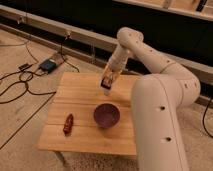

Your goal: Place the eraser in the ceramic cup

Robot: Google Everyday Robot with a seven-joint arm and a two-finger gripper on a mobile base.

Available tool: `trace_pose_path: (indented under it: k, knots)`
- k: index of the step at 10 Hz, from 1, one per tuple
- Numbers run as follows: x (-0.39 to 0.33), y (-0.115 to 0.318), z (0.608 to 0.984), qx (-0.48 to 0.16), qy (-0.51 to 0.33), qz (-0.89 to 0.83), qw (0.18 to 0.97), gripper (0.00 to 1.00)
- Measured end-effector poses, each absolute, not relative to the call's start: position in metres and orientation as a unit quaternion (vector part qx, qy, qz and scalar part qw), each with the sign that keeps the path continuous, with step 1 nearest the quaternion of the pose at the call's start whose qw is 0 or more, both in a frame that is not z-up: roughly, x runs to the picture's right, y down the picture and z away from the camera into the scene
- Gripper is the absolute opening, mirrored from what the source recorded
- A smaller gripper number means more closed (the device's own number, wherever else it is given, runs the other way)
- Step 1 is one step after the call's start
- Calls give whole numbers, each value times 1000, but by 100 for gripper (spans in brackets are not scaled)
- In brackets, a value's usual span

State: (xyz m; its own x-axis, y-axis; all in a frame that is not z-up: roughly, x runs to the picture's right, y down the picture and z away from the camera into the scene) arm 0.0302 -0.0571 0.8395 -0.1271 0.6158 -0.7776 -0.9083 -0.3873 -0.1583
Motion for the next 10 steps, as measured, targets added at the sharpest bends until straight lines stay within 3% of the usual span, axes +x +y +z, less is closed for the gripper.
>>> trace_pose_path:
  k: [10]
  knots:
    - [14,-55,814,-427,107,761,476,0]
